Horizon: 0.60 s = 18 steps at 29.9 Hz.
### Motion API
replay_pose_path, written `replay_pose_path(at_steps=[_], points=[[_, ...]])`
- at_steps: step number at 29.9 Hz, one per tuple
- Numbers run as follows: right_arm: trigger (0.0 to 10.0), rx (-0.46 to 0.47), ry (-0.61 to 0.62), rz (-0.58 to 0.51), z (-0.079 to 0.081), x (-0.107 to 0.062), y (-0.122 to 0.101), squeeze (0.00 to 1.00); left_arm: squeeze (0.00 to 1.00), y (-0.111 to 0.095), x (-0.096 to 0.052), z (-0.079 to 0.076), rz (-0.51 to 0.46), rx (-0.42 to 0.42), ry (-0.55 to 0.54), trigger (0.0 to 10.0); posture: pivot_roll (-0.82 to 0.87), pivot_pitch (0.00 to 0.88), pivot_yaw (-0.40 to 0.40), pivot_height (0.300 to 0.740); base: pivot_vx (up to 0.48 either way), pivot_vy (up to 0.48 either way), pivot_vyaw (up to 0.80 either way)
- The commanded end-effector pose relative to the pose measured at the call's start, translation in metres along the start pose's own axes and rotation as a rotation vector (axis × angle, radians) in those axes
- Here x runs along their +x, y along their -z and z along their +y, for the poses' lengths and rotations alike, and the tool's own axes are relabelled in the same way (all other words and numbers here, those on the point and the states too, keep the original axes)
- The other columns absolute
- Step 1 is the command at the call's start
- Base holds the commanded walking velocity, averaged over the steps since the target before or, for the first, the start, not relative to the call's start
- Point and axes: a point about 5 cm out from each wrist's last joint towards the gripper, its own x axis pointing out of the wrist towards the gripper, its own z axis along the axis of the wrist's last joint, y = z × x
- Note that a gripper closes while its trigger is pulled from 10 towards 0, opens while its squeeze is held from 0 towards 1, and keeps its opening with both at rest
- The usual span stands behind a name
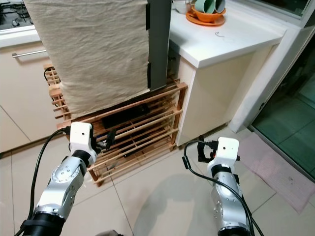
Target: Restocking fridge
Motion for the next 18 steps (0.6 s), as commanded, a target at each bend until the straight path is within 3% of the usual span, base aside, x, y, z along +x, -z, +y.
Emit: replay_pose_path(at_steps=[1, 2, 3, 4, 6, 7, 13, 14, 18], points=[[10.0, -0.012, 0.019, -0.011, -0.001, 0.001, -0.002, 1.00, 1.00, -0.003, 0.002, -0.002, -0.008, 0.003, 0.019, 10.0, -0.02, 0.000, -0.005, 0.740, 0.000, 0.000, 0.00], [10.0, -0.002, -0.001, -0.043, 0.000, -0.001, -0.005, 0.78, 1.00, -0.003, 0.003, -0.004, -0.012, -0.006, 0.035, 10.0, -0.02, 0.000, -0.005, 0.740, 0.000, 0.000, 0.00], [10.0, -0.002, -0.001, -0.043, 0.000, -0.001, -0.005, 0.78, 1.00, -0.003, 0.003, -0.004, -0.012, -0.006, 0.035, 10.0, -0.02, 0.000, -0.005, 0.740, 0.000, 0.000, 0.00], [10.0, -0.030, -0.055, -0.032, 0.007, -0.001, -0.005, 0.00, 1.00, -0.004, 0.003, -0.005, -0.017, 0.009, 0.040, 10.0, -0.02, 0.000, -0.005, 0.740, 0.000, 0.000, 0.00], [10.0, -0.027, -0.064, -0.024, 0.009, 0.000, -0.004, 0.00, 1.00, -0.004, 0.004, -0.004, -0.012, 0.021, 0.029, 10.0, -0.02, 0.000, -0.007, 0.740, 0.000, 0.000, 0.00], [10.0, -0.028, -0.077, -0.027, 0.010, 0.000, -0.005, 0.00, 0.00, -0.004, 0.005, -0.005, -0.005, 0.020, 0.024, 10.0, -0.02, 0.000, -0.007, 0.740, 0.000, 0.000, 0.80], [10.0, -0.010, -0.070, -0.010, 0.013, 0.003, -0.002, 0.00, 0.00, -0.008, 0.008, -0.004, -0.019, 0.020, -0.010, 10.0, -0.01, 0.000, -0.011, 0.740, 0.000, 0.000, 0.79], [10.0, -0.009, -0.071, -0.007, 0.012, 0.003, -0.001, 0.00, 0.00, -0.007, 0.007, -0.006, -0.014, -0.010, 0.004, 10.0, -0.01, 0.000, -0.012, 0.740, 0.000, 0.000, 0.78], [10.0, -0.005, -0.066, 0.005, 0.010, 0.003, 0.001, 0.00, 0.00, -0.008, 0.007, -0.006, -0.019, -0.022, -0.020, 10.0, -0.01, 0.000, -0.008, 0.740, 0.000, 0.480, 0.78]])
